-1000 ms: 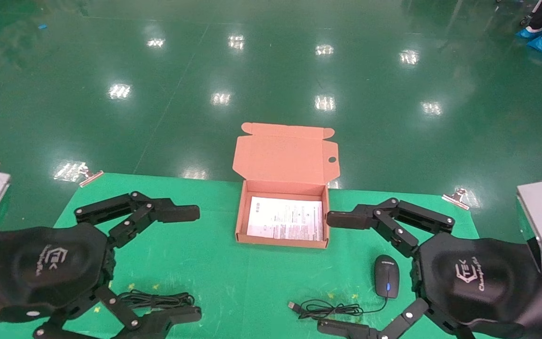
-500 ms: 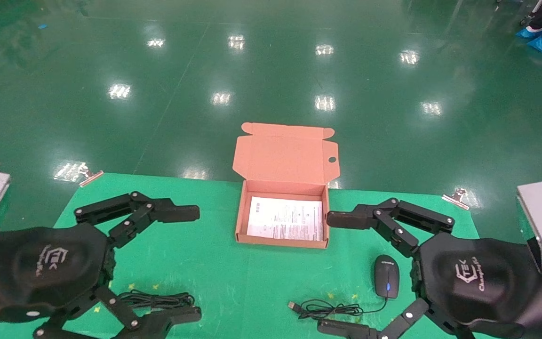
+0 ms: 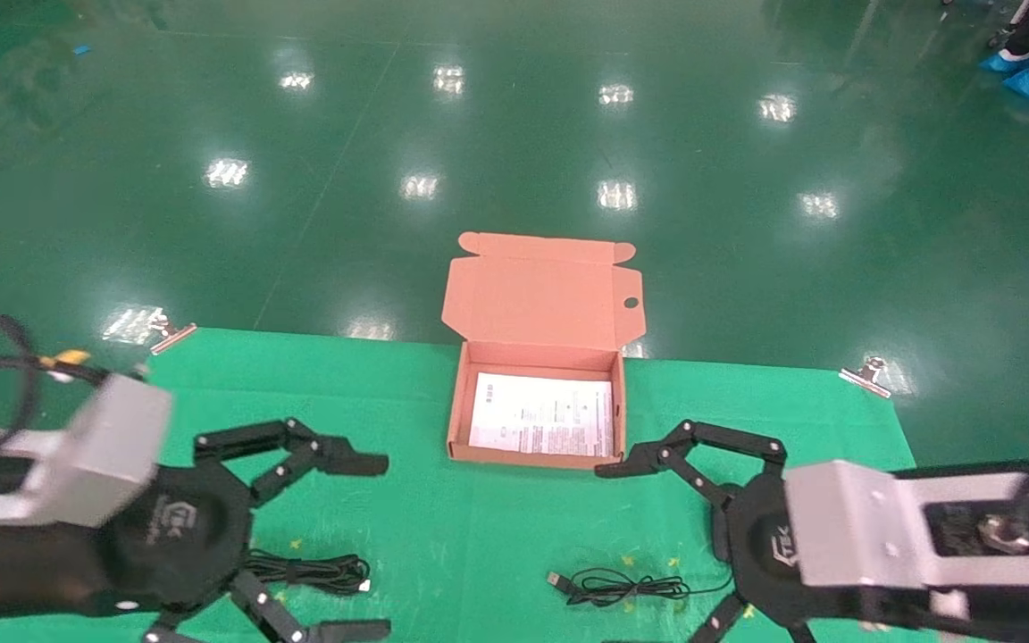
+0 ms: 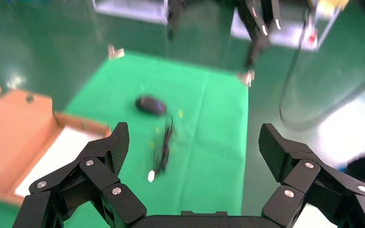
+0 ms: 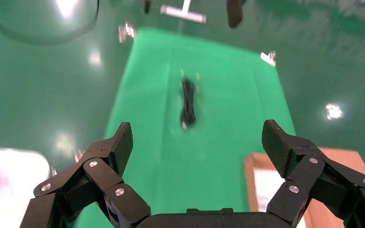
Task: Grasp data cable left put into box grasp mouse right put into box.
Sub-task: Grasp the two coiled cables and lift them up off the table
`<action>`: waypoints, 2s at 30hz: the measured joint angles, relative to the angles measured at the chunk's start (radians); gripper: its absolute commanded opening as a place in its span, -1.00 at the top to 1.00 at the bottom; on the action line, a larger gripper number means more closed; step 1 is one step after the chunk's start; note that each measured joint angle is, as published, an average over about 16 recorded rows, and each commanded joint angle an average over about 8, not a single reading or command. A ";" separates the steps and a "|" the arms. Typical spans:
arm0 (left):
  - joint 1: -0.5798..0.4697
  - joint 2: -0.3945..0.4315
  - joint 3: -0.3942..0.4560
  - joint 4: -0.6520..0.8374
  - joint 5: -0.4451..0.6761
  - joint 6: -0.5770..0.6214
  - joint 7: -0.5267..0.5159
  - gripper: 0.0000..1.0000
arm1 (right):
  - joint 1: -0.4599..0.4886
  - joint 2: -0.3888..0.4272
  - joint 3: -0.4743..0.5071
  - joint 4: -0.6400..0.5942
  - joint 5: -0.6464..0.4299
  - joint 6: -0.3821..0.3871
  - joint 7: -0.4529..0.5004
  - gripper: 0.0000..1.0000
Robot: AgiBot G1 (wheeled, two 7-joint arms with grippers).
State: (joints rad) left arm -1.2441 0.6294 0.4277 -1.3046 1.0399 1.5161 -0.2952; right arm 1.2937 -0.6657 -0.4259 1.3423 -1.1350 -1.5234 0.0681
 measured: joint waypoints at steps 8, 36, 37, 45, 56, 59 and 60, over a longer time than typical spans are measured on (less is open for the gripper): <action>-0.121 0.046 0.119 -0.017 0.249 0.026 -0.022 -1.00 | 0.129 -0.066 -0.126 0.013 -0.255 -0.011 -0.115 -1.00; -0.228 0.283 0.472 0.014 0.978 -0.086 -0.059 -1.00 | 0.133 -0.248 -0.407 0.013 -0.820 0.159 -0.243 -1.00; -0.224 0.289 0.476 0.024 0.989 -0.094 -0.059 -1.00 | 0.126 -0.251 -0.411 0.012 -0.835 0.169 -0.236 -1.00; -0.198 0.339 0.497 0.139 1.041 -0.160 -0.047 -1.00 | 0.070 -0.272 -0.432 0.001 -0.911 0.220 -0.169 -1.00; -0.190 0.406 0.495 0.357 1.053 -0.250 -0.014 -1.00 | 0.026 -0.306 -0.441 -0.053 -0.955 0.252 -0.082 -1.00; -0.192 0.422 0.489 0.420 1.044 -0.271 -0.003 -1.00 | 0.024 -0.322 -0.442 -0.083 -0.958 0.258 -0.071 -1.00; -0.194 0.428 0.487 0.441 1.041 -0.278 0.001 -1.00 | 0.024 -0.328 -0.443 -0.094 -0.958 0.260 -0.069 -1.00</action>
State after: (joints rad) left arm -1.4378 1.0569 0.9142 -0.8640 2.0805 1.2383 -0.2939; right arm 1.3180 -0.9934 -0.8685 1.2487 -2.0933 -1.2634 -0.0011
